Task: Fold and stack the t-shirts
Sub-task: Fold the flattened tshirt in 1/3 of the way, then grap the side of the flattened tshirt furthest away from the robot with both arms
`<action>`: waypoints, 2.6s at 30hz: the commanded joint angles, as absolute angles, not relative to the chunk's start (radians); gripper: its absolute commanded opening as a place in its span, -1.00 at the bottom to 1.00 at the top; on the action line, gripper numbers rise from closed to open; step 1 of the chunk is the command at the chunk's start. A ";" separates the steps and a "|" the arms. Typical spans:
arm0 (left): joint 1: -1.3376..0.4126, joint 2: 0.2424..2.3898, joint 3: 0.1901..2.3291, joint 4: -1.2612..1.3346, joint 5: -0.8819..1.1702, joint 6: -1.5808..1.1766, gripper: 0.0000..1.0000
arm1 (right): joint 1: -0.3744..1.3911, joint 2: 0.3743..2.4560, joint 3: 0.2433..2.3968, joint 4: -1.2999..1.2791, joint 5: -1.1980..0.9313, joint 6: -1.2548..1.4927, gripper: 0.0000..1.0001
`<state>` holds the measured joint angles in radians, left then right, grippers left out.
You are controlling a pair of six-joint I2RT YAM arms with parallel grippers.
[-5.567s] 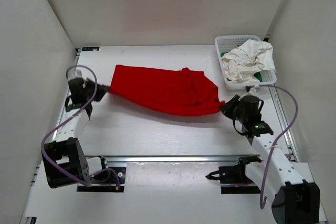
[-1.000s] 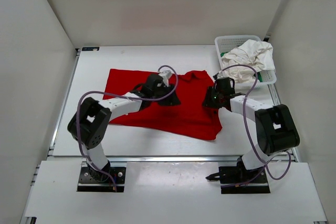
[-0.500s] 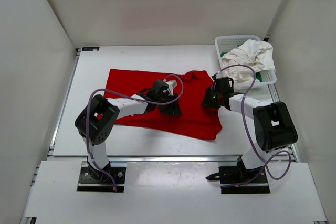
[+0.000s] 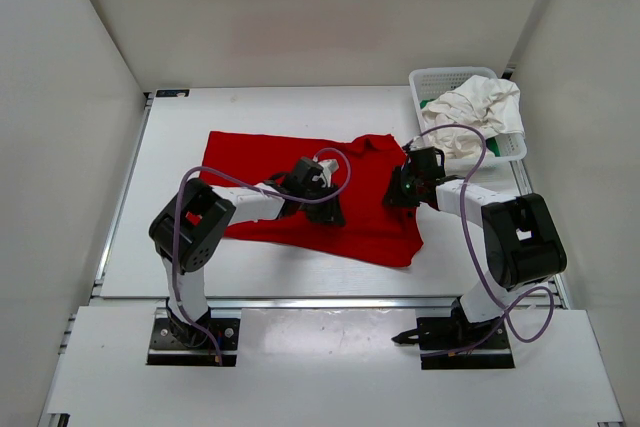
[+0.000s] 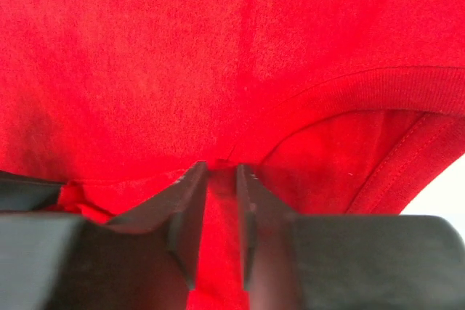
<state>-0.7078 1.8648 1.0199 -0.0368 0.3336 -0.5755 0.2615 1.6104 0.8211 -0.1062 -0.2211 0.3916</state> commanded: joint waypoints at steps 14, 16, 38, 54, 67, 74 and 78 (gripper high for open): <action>-0.686 1.692 0.875 0.124 0.383 -0.664 -0.40 | 0.213 1.384 0.746 0.035 -0.259 0.471 -0.99; -0.669 1.672 0.845 0.149 0.376 -0.672 -0.37 | 0.202 1.355 0.713 0.092 -0.258 0.482 -1.00; -0.650 1.813 1.028 0.091 0.293 -0.673 0.04 | 0.241 1.437 0.838 -0.043 -0.152 0.445 -0.24; -0.699 1.970 1.143 0.040 0.308 -0.632 -0.05 | 0.247 1.425 0.802 -0.014 -0.207 0.456 -0.25; -0.647 1.787 0.939 0.328 0.267 -0.733 -0.39 | 0.252 1.427 0.744 0.031 -0.215 0.476 -0.25; -0.632 1.822 0.959 0.353 0.219 -0.730 -0.09 | 0.241 1.468 0.831 0.026 -0.183 0.477 -0.25; -0.594 1.839 0.963 0.350 0.259 -0.762 -0.28 | 0.226 1.531 0.917 0.022 -0.111 0.463 -0.31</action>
<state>-0.6250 1.8431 0.9398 0.3237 0.2459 -0.7403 0.2436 1.4952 0.8352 -0.0204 -0.1837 0.4706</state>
